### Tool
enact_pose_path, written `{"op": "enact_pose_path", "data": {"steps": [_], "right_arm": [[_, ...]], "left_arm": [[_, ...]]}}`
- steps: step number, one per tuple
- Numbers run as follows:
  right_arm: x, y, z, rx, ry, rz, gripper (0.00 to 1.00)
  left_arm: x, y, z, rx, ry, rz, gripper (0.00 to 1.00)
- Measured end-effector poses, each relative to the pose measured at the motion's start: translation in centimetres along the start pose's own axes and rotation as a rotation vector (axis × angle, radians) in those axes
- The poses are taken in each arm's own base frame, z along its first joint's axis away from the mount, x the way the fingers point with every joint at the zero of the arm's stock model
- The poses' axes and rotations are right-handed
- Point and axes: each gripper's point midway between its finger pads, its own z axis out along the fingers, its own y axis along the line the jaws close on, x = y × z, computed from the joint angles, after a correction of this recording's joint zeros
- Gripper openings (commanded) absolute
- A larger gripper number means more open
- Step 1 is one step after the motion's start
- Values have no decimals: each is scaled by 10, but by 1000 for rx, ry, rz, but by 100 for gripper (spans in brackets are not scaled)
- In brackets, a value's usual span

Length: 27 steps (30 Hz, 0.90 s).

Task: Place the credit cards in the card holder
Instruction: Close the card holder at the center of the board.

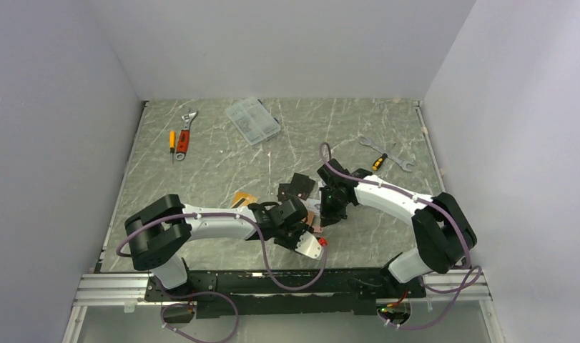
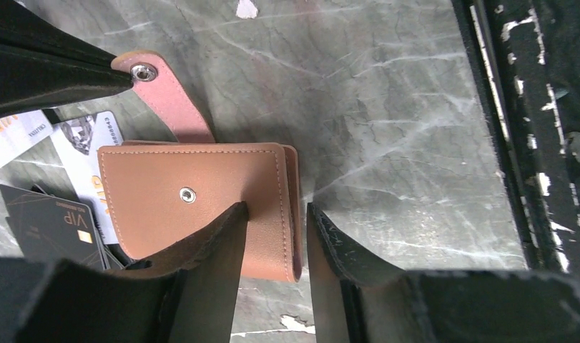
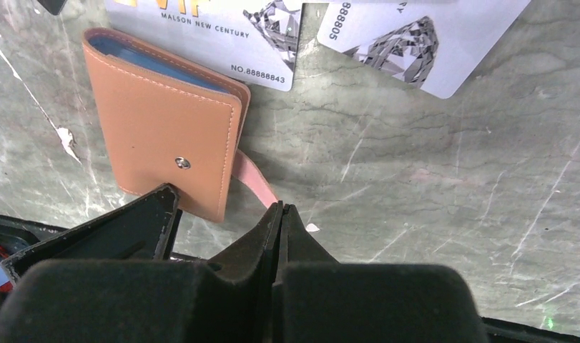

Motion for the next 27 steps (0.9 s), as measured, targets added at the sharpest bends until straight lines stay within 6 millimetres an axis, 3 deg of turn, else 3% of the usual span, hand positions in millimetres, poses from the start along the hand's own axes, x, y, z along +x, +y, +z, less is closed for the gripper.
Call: {"op": "enact_pose_path", "data": {"steps": [4,8,11,16,20,27], "right_arm": [[-2,-2,0,1,-3,7,0],[-2,0,0,-9,2,8,17],[1,0,0,-15,9,7,20],[1,0,-2,-23,6,3,16],[1,0,-3,-23,6,-4,0],[4,-1,-2,-22,13,-7,0]], "left_arm": [[0,4,2,-27,0,30,37],[1,6,2,-37,0,37,32],[1,6,3,-40,-2,39,31],[1,6,3,-42,-2,38,27],[1,6,3,-41,-2,36,25],[1,6,3,-41,-2,37,23]]}}
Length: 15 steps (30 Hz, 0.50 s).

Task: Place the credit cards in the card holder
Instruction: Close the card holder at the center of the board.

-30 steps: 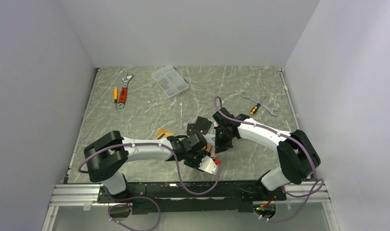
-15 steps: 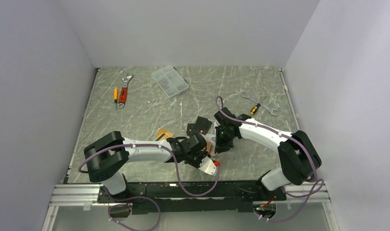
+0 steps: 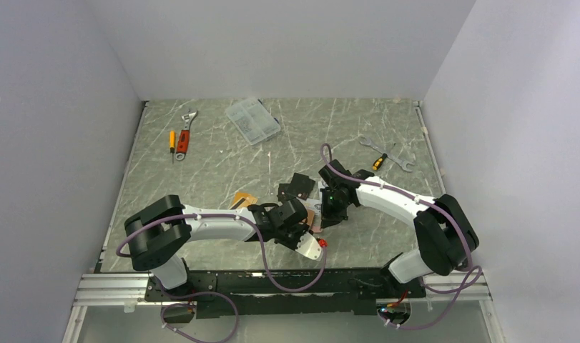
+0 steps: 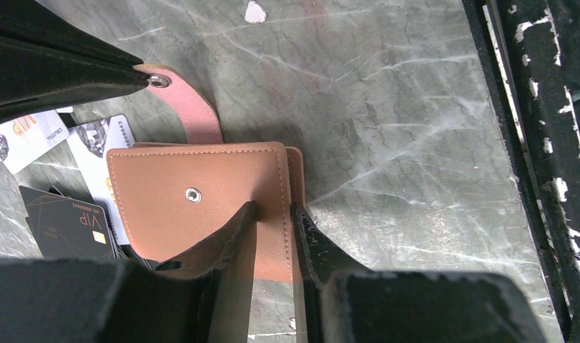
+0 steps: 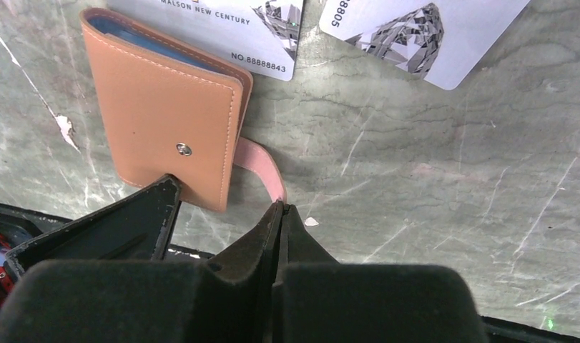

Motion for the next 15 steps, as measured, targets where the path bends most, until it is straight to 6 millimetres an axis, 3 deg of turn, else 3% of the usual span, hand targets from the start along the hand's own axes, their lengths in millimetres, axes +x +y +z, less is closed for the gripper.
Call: {"op": "enact_pose_path", "data": {"steps": [15], "right_arm": [[-10,32,6,-119,14,52,0]], "left_arm": [[-1,-2,-2,4,-5,1,21]]}}
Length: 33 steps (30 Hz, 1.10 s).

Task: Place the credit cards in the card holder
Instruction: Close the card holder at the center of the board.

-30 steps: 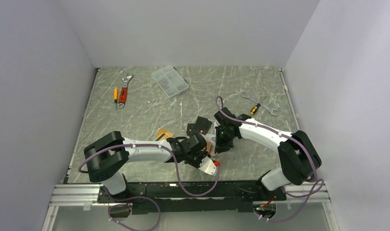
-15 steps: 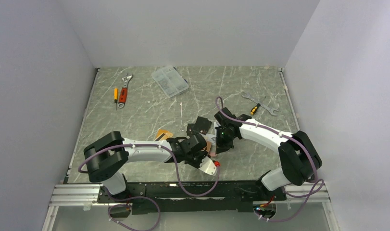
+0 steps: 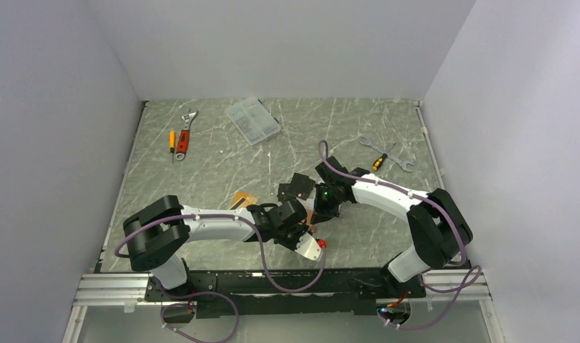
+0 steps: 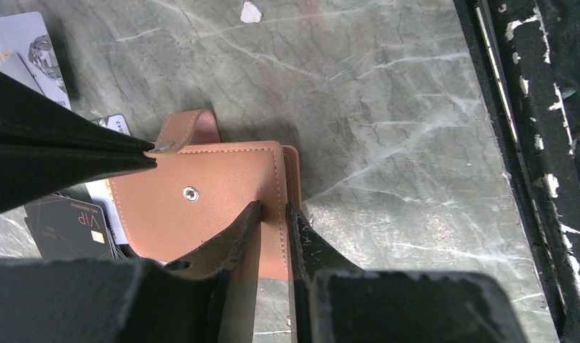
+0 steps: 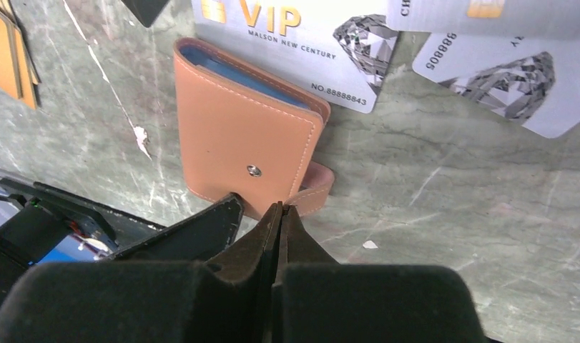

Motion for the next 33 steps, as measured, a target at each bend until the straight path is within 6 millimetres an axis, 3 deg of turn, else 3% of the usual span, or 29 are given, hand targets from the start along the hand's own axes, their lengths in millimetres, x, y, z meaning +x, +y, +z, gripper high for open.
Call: {"op": "enact_pose_path", "data": {"steps": [12,33], "right_arm": [[-7,9,16,-19,9,14,0],[-8,23,23,-32,9,-7,0]], "left_arm": [[0,-1,0,4,-2,3,20],[0,-2,0,10,-2,16,18]]}}
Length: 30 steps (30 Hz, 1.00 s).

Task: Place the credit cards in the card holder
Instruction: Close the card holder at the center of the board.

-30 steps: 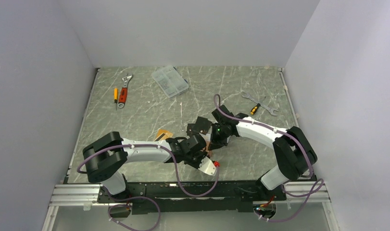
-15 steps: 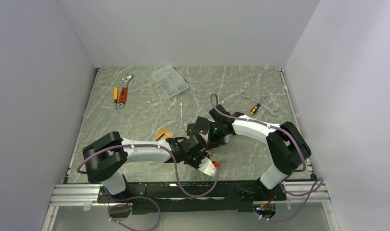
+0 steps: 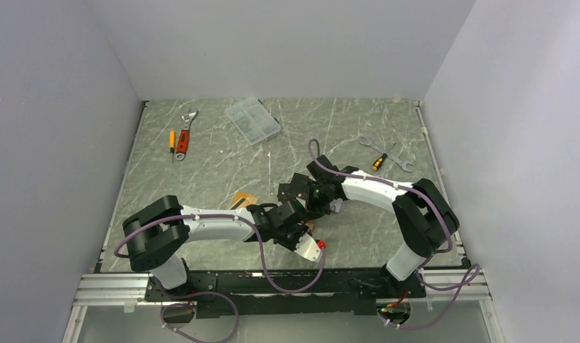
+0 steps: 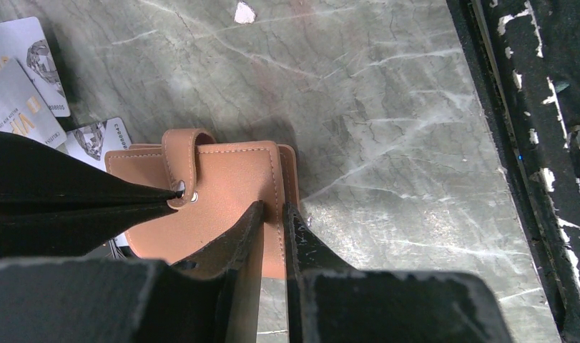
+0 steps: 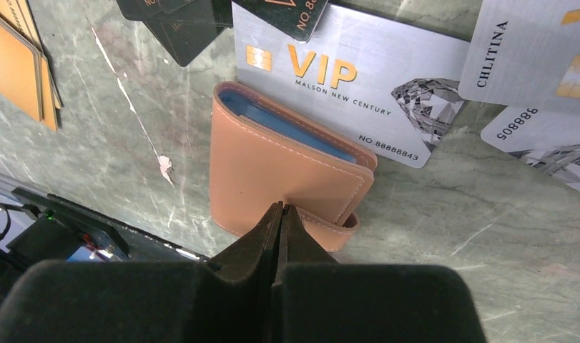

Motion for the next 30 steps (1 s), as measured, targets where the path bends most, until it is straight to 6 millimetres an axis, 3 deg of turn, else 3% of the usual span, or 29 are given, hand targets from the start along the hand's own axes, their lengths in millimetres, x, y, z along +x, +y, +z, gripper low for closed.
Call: {"op": "enact_pose_path", "data": {"steps": [22,23,27,30], "right_arm": [[1,7,10,14,2,-37,0],[1,7,10,14,-4,-40,2],[0,4,6,35,-24,-51,33],[-7,4,-3,73,-39,-71,42]], "left_arm": [[2,-2,-2,10,9,-4,17],[2,-2,-2,10,9,-4,17],[2,-2,-2,12,6,-6,16],[2,-2,-3,16,2,-10,16]]}}
